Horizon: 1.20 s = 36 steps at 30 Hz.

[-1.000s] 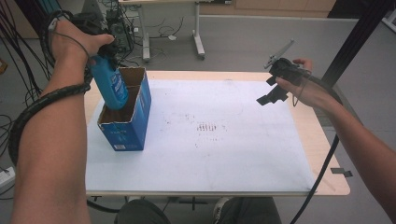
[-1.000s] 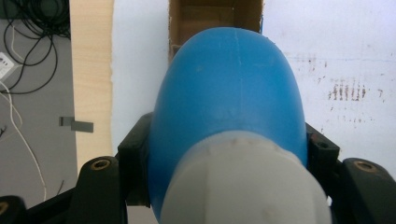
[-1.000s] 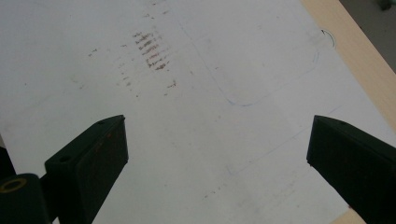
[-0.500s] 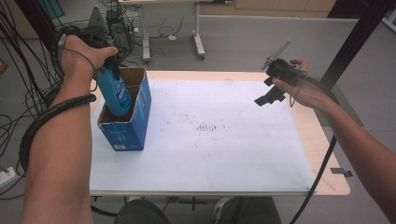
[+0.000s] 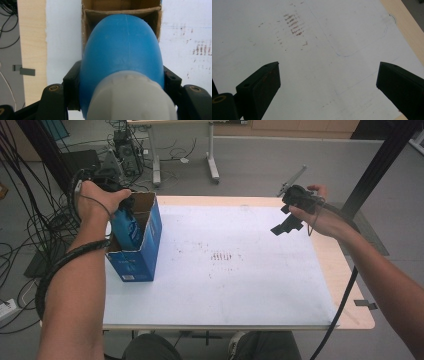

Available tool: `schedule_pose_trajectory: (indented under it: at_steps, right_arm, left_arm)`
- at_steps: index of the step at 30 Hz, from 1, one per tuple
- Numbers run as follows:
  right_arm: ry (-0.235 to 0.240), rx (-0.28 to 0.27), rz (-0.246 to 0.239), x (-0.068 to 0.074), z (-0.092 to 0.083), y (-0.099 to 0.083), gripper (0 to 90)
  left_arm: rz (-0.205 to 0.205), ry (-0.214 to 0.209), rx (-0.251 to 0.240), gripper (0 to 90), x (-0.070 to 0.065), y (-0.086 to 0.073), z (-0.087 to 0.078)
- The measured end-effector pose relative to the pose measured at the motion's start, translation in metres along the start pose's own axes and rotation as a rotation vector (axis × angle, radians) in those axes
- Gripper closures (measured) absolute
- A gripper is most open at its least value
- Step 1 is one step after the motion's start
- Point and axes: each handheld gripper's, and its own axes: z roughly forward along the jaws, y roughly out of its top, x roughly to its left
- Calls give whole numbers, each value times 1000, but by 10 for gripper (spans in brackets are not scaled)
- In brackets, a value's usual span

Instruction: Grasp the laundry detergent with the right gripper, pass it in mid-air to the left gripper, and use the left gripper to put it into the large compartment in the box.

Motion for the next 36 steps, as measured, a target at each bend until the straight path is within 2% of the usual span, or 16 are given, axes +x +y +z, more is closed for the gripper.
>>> schedule_pose_trajectory:
  at_steps: [12, 19, 26, 36]
  right_arm:
    - [7, 15, 7, -2, 6, -3, 53]
    - [9, 19, 10, -2, 8, -5, 53]
    - [10, 17, 15, -3, 10, -8, 53]
    - [6, 19, 22, -4, 9, -11, 54]
  left_arm:
    - [8, -9, 8, 371, -1, -4, 36]
    - [23, 10, 9, 372, -4, -5, 48]
    - [27, 2, 20, 371, -5, -6, 61]
    - [31, 3, 38, 371, -3, -8, 69]
